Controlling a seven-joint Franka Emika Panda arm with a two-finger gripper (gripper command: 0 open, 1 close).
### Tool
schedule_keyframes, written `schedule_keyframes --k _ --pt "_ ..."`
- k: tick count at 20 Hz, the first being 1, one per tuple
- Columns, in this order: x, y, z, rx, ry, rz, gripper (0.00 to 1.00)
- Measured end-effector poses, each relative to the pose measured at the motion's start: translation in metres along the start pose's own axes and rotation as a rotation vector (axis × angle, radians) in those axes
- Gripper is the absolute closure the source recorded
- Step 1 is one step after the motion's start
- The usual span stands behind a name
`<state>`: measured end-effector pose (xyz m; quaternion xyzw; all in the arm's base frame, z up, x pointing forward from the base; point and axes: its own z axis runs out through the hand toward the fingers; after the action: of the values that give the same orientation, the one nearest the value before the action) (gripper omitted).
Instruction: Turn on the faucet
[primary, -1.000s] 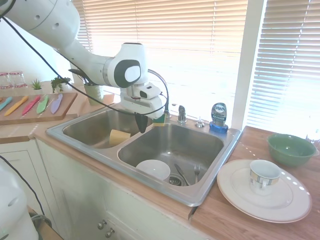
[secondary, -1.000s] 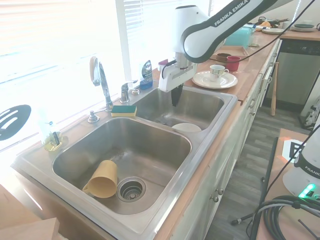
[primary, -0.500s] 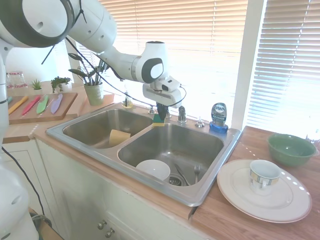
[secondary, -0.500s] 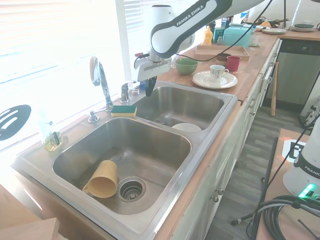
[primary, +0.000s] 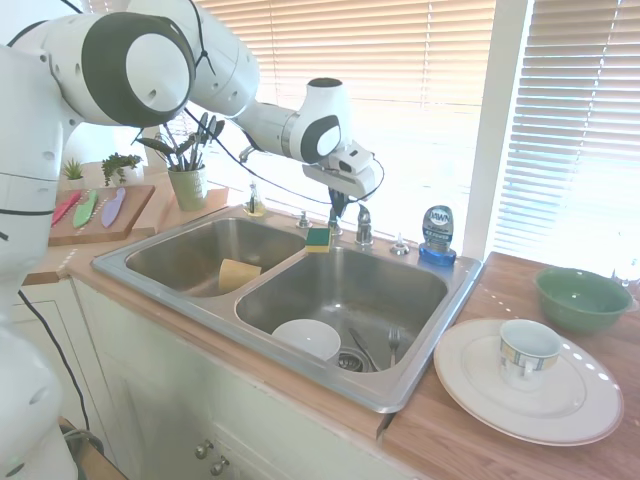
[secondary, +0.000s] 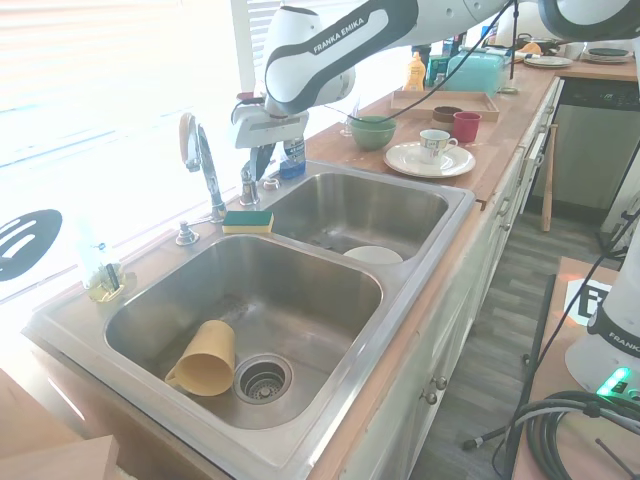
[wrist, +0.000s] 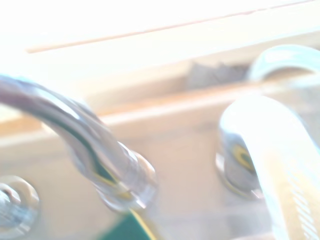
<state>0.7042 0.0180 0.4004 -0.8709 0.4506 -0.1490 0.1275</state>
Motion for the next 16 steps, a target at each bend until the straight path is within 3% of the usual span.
schedule_keyframes --k 3,7,13,16 --pt "0.002 -0.009 -0.004 0.02 0.007 -0.002 1.0" --pt "-0.004 -0.008 0.004 -0.006 -0.011 -0.009 1.0" --pt "-0.008 0.008 0.016 -0.114 -0.068 -0.009 1.0" --pt "-0.007 0.025 0.021 -0.221 -0.11 -0.002 1.0"
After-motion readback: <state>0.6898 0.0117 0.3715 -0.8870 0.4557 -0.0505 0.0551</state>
